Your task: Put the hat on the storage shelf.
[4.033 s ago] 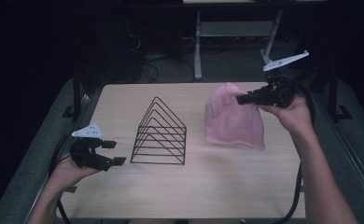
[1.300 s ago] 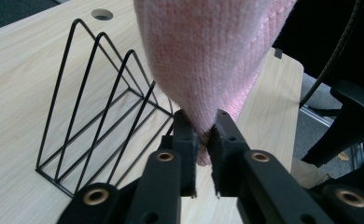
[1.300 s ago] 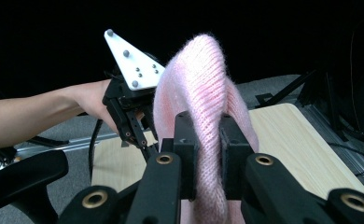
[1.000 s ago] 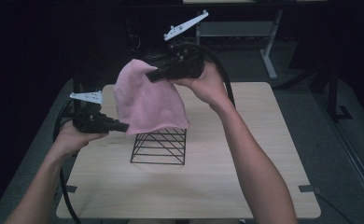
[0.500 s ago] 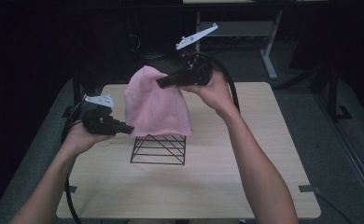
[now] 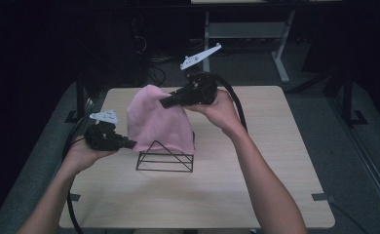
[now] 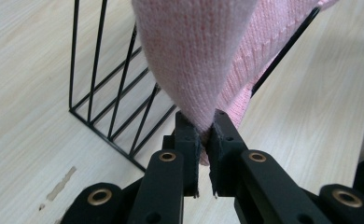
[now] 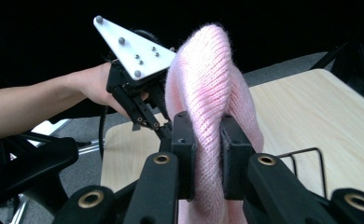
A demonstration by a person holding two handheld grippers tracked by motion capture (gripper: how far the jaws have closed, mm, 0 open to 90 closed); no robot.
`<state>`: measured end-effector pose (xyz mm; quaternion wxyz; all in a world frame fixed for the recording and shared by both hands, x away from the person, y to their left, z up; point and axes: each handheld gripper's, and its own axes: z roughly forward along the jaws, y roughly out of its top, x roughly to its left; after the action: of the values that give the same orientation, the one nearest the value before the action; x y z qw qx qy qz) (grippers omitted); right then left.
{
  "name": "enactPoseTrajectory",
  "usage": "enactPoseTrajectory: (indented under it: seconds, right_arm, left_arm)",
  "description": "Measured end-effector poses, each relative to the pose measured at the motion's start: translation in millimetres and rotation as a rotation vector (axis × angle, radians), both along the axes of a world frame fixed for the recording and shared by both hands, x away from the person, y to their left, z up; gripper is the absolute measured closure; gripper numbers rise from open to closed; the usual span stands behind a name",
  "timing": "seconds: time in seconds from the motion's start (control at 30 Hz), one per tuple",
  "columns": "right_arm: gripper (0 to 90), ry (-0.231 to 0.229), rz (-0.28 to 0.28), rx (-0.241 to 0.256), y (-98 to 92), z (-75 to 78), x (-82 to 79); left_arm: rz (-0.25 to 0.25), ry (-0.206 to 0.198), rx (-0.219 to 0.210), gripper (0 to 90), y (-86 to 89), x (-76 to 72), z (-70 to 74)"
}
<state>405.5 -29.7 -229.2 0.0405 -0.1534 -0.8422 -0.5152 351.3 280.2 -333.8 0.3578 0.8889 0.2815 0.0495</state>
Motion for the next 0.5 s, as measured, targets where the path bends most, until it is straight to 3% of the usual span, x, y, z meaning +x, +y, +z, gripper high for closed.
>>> enactPoseTrajectory:
  seconds: [0.37,0.5]
  right_arm:
    - [76.1,0.035,0.031,-0.018,2.3,-25.7,-4.9]
    - [75.1,0.057,0.038,-0.030,3.0,-36.1,-6.2]
  left_arm:
    - [0.021,0.004,0.047,83.6,0.5,-3.1,-20.5]
    - [0.016,-0.005,0.085,83.6,-0.6,-3.3,-24.5]
